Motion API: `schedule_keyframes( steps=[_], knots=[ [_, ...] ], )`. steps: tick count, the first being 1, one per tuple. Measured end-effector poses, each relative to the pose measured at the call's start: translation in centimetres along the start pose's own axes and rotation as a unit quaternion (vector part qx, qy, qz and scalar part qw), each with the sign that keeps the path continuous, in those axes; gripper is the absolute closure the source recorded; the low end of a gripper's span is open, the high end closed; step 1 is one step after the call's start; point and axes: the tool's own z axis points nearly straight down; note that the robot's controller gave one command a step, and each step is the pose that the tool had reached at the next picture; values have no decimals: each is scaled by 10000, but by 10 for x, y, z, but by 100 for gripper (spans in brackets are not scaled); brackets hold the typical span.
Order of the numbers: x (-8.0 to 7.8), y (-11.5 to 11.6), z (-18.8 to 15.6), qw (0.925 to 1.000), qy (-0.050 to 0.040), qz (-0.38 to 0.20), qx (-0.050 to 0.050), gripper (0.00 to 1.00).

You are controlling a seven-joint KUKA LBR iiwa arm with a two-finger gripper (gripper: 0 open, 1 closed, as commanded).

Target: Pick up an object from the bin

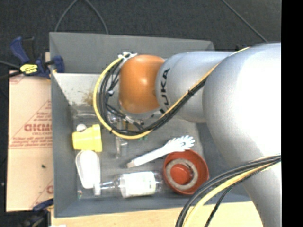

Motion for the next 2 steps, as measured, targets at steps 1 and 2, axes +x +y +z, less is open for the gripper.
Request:
schedule_keyframes(
  steps=[1, 2],
  knots=[
    [-16, -18, 15, 9945, -43, -1050, 7, 100],
    [-19, -23, 18, 9921, -52, -1251, 6, 100]
  ],
)
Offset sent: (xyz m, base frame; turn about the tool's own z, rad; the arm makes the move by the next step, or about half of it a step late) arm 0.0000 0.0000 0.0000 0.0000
